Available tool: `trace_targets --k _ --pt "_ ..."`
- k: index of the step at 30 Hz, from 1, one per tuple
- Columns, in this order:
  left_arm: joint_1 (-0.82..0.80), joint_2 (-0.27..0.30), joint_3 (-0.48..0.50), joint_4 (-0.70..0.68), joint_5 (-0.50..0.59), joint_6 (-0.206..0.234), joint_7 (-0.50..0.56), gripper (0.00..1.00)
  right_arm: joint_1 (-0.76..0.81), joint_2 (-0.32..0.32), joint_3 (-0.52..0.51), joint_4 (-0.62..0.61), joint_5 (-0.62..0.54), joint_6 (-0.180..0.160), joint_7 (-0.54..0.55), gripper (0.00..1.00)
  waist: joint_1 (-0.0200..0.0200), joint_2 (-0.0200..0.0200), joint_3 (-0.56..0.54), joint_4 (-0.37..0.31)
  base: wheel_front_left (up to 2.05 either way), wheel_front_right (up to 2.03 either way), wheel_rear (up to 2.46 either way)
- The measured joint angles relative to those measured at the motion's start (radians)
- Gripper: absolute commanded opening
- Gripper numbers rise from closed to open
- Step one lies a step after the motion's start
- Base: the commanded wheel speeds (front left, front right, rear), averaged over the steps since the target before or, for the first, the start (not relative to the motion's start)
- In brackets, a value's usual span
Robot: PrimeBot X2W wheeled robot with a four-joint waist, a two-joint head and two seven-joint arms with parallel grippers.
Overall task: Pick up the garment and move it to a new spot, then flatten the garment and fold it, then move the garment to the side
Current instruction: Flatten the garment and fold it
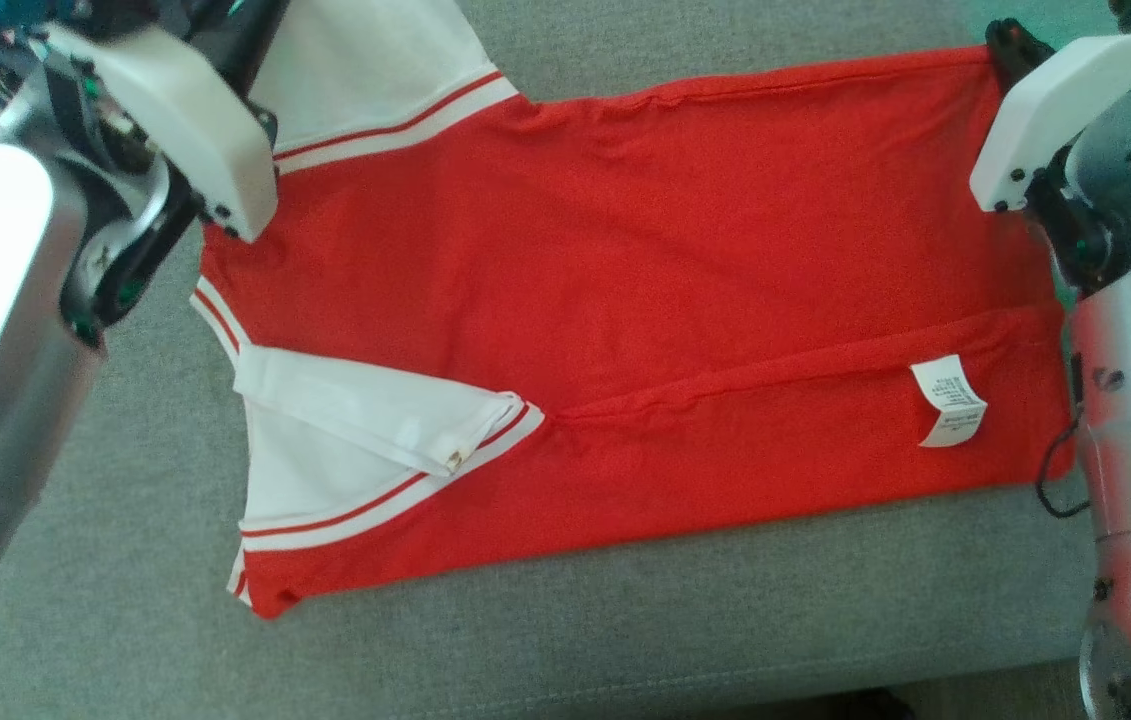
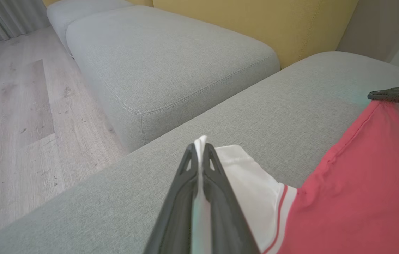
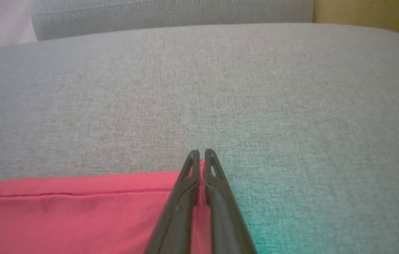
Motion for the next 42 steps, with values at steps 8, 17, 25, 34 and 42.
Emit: trace_targets --k 8,17,25,34,42 --pt "0.134 0.04 0.022 -0.089 -0.032 0.033 -0.061 0.0 0.09 0.003 0.034 -0.05 0.08 0.0 -0.114 0.0 -0.0001 0.0 -0.075 -0.001 0.0 0.0 0.0" --pt "0.497 0.095 0.015 -0.296 -0.028 0.158 -0.173 0.0 0.36 -0.004 0.011 -0.186 0.102 0.0 -0.189 0.0 -0.0003 0.0001 -0.198 0.024 0.0 0.0 0.0" --pt "0.707 0.068 -0.018 -0.299 -0.034 0.222 -0.272 0.0 0.458 0.001 -0.064 -0.255 0.095 0.0 -0.192 0.0 -0.0001 0.0001 -0.255 0.054 0.0 0.0 0.0" --pt "0.781 0.007 -0.06 -0.208 -0.032 0.238 -0.38 0.36 0.568 0.041 -0.113 -0.292 0.084 0.0 -0.191 0.3 0.0 0.0001 -0.292 0.067 0.0 0.0 0.0" --pt "0.88 -0.055 -0.059 -0.128 -0.044 0.276 -0.507 1.0 0.642 0.069 -0.2 -0.298 0.074 0.0 -0.231 1.0 -0.0001 0.0001 -0.33 0.065 0.0 0.0 0.0"
